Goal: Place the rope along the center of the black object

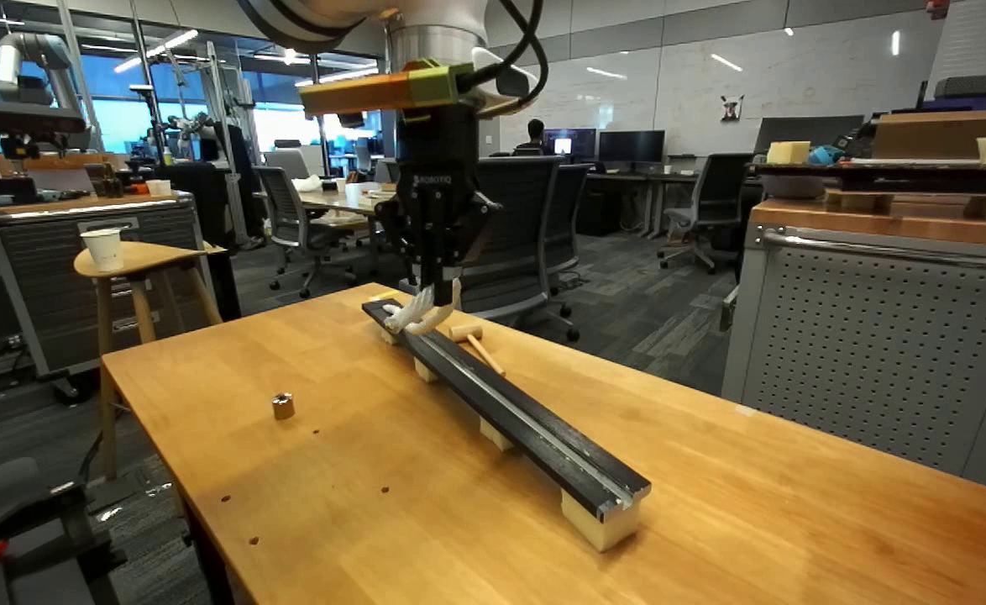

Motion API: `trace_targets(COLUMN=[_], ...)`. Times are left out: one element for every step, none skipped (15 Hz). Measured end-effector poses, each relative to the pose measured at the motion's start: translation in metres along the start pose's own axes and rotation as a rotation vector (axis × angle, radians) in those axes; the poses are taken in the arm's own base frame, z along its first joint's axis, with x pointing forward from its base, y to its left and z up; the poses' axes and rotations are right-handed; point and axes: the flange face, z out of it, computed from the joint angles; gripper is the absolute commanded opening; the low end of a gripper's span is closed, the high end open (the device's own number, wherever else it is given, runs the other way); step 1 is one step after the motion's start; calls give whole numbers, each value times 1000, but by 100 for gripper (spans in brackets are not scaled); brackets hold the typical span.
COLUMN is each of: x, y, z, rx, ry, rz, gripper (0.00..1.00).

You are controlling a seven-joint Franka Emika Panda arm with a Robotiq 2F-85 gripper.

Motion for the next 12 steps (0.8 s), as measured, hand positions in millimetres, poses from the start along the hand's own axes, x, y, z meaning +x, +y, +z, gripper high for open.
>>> trace_targets(x=[2,3,5,7,9,10,10,10,10,10,11,11], y=[1,1,2,3,3,4,4,4,4,4,4,4], z=[1,1,0,-2,-3,-4,-4,-4,-4,-4,-4,-4], rx=[10,22,34,43,47,48,48,49,49,50,50,50], ry=[-16,-34,-48,-55,-57,-59,-59,-60,-60,-61,-61,-61], rz=[-21,-33,-38,-40,-42,-43,-44,-45,-45,-45,-45,-45], gripper=[3,11,11,11,11,11,11,11,11,11,11,11])
